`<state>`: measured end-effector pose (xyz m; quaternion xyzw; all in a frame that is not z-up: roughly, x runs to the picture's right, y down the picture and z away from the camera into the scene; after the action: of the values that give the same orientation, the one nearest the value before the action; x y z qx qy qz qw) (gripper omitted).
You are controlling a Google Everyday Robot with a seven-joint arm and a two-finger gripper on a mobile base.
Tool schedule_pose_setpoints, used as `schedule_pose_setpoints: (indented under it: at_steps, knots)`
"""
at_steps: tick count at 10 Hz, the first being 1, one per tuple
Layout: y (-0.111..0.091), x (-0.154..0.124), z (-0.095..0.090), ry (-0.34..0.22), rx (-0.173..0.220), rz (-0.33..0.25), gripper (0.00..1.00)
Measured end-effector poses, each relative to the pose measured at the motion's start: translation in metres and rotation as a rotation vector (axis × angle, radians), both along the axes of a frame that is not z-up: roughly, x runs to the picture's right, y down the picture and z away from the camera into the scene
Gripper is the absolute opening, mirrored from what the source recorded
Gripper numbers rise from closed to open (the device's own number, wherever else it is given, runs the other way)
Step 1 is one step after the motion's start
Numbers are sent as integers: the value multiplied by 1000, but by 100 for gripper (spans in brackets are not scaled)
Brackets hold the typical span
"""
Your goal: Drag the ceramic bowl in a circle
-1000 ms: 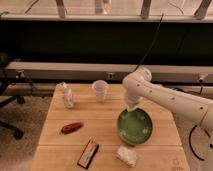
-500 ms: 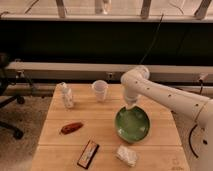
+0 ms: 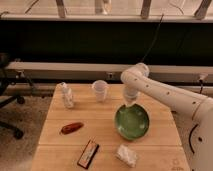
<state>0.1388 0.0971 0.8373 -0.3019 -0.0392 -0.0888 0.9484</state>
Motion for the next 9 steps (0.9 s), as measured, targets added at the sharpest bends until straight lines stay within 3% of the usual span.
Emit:
schedule_pose_setpoints:
  at_steps: [3,7,9]
  knots:
    - [-9,5,5,10,8,9,0]
    - [-60,25,31,51,41,24,0]
    - [-68,41,33,80,47,40,0]
